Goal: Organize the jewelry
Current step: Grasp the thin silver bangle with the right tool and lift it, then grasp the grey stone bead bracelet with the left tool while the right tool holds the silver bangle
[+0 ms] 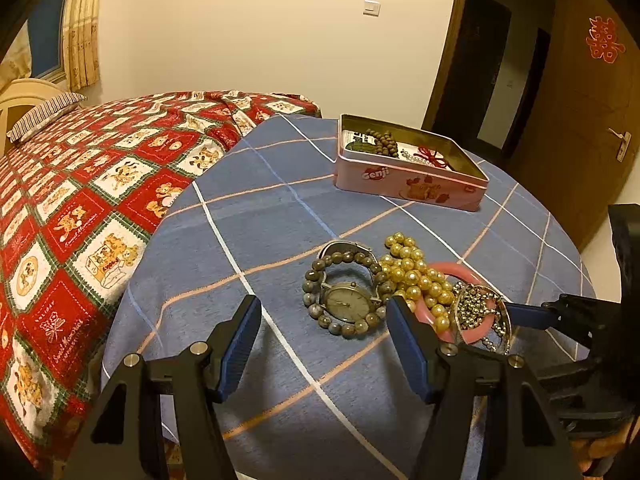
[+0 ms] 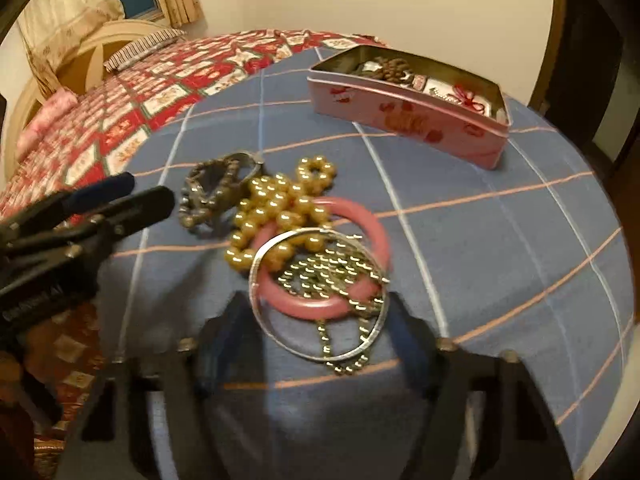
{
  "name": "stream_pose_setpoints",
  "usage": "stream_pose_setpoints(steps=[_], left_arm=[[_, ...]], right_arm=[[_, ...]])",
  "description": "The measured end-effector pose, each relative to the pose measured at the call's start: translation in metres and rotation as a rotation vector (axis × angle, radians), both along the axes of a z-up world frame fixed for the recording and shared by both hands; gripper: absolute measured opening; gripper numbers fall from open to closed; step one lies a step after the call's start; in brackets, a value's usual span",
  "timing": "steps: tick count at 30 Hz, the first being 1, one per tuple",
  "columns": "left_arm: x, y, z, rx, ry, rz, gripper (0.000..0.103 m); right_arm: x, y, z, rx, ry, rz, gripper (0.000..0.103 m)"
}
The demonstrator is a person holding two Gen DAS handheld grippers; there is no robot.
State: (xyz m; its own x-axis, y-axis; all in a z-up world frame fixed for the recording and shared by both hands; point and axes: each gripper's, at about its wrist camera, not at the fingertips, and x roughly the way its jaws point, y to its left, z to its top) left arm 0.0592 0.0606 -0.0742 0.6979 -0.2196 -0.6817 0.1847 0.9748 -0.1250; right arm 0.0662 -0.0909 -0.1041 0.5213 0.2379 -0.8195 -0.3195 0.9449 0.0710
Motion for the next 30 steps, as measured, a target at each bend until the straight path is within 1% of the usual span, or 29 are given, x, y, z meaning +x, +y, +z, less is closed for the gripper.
stream_pose_setpoints(steps=[3,5,8,10,13,15,16,18,20,24,25,27,28,29,30], left_arm=[[0.0,0.0,0.0,-0.007,0.0,-0.012,0.065],[0.0,-0.002,0.001,-0.011,-0.003,-0.026,0.065],[0.0,-0.008,0.001,-0.04,-0.001,-0.061,0.065],[0.002,-0.013,0.0,-0.043,0.002,-0.071,0.065],[0.009,-0.019,-0.008,-0.023,0.038,-0.067,0.065],[0.013,-0.017,-0.016,-0.048,0.079,-0.055,0.065],[0.014,-0.016,-0.017,-0.055,0.08,-0.048,0.065],[0.013,-0.019,-0.017,-0.031,0.075,-0.049,0.065],[0.014,-0.023,-0.017,-0.005,0.069,-0.053,0.062],[0.024,-0.025,-0.02,-0.023,0.077,-0.046,0.061],[0.027,-0.026,-0.022,-0.013,0.085,-0.041,0.057],[0.031,-0.029,-0.025,0.031,0.094,-0.038,0.032],[0.03,-0.03,-0.025,0.056,0.097,-0.045,0.026],[0.028,-0.031,-0.024,0.077,0.098,-0.061,0.021],[0.026,-0.03,-0.024,0.074,0.102,-0.072,0.021]], right_arm=[[0.003,-0.018,0.007,0.078,0.015,-0.036,0.069],[-0.001,-0.029,0.017,0.114,-0.009,-0.062,0.069],[-0.007,-0.047,0.036,0.207,-0.052,-0.096,0.069],[-0.008,-0.057,0.045,0.252,-0.083,-0.131,0.069],[-0.009,-0.059,0.051,0.266,-0.102,-0.163,0.069],[-0.009,-0.06,0.051,0.278,-0.098,-0.166,0.069],[-0.009,-0.058,0.052,0.276,-0.098,-0.165,0.069],[-0.008,-0.056,0.052,0.273,-0.097,-0.162,0.069],[-0.008,-0.056,0.051,0.279,-0.092,-0.161,0.069],[-0.006,-0.057,0.049,0.284,-0.082,-0.161,0.069],[-0.006,-0.058,0.048,0.285,-0.082,-0.161,0.069],[-0.007,-0.058,0.048,0.287,-0.08,-0.163,0.069],[-0.007,-0.058,0.048,0.286,-0.082,-0.164,0.069],[-0.008,-0.059,0.049,0.286,-0.083,-0.167,0.069],[-0.008,-0.06,0.049,0.288,-0.085,-0.169,0.069]])
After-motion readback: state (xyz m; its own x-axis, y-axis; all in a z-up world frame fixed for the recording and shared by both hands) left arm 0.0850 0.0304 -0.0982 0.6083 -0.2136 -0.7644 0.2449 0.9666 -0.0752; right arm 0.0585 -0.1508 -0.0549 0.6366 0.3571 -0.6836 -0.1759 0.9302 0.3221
